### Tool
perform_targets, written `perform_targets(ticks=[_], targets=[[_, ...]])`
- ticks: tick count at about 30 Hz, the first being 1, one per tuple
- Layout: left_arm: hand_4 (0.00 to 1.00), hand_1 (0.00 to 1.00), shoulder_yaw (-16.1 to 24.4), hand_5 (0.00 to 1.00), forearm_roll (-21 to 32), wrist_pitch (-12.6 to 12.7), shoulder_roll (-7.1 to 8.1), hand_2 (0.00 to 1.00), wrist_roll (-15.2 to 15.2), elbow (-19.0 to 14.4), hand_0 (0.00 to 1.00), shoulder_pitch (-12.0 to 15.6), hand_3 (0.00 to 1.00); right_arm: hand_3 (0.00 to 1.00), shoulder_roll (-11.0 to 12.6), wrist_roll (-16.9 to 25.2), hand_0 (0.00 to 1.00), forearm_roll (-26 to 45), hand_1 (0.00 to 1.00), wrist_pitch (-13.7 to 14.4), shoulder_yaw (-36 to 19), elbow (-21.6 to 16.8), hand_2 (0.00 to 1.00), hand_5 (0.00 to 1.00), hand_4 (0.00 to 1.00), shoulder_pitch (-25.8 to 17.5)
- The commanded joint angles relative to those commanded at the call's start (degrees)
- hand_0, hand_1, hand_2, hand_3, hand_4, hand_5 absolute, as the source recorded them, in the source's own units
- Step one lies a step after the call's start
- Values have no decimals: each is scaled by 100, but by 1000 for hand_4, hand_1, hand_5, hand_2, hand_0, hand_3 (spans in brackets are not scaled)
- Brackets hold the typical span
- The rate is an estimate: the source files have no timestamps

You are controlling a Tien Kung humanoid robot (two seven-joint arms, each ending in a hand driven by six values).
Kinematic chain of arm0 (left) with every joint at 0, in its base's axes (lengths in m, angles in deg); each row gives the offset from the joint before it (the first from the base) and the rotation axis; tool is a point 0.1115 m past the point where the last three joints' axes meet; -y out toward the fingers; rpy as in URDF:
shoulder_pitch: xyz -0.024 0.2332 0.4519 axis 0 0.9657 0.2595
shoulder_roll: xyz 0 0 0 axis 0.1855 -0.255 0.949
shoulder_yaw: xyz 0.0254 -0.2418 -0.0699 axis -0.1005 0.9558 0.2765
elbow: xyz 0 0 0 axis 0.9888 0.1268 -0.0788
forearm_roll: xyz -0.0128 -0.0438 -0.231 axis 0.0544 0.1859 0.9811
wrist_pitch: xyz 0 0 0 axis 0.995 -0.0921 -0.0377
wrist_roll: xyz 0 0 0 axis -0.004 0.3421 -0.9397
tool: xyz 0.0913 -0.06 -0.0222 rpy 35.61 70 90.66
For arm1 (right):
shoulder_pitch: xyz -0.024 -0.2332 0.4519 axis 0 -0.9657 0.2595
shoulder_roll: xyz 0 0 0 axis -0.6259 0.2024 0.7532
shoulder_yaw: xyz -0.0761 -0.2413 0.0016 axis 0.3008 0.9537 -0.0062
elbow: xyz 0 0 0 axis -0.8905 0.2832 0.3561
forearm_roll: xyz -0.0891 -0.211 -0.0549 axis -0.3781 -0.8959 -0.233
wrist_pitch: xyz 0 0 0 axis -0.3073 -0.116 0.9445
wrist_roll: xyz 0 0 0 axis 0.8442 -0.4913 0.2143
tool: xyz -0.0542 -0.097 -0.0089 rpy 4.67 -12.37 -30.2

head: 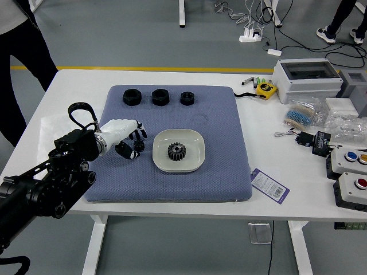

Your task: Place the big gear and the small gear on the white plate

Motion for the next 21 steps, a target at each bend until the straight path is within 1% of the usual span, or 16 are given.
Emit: perform_targets(ticks=[2,3,8,9,14,15,20,21], targets=[[777,566,6,4,23,31,-21,596,-4,17,503,14,643,590,-2,2,681,8,659,0,2,1,739,714,802,-7],[767,526,3,2,36,42,-36,564,-6,31,495,22,636,590,-3,-1,681,1,659,0,-1,0,739,716,802,-11],[767,526,-7,2,70,78,-76,564,-13,71,495,39,636,590,-4,-5,681,-15,659,0,-9,0,739,716,802,-25],[757,503,-7,2,77,92,-83,544,-19,81,481,43,615,590,-2,-7,681,-22,657,-1,-13,-1,738,717,802,-27],[757,503,-23,2,134,154,-96,544,-40,106,481,51,615,590,-4,-7,681,-27,657,2,-18,-2,738,717,802,-38],[741,477,-25,2,142,166,-97,521,-43,110,451,52,591,590,-4,-6,681,-28,657,2,-18,-2,738,717,803,-39],[741,477,-35,2,168,209,-103,521,-64,143,451,60,591,590,-5,-12,681,-50,657,5,-30,-3,738,717,803,-46],[720,452,-36,2,171,214,-102,501,-67,145,422,64,568,590,-5,-13,681,-52,657,5,-32,-3,738,718,802,-48]])
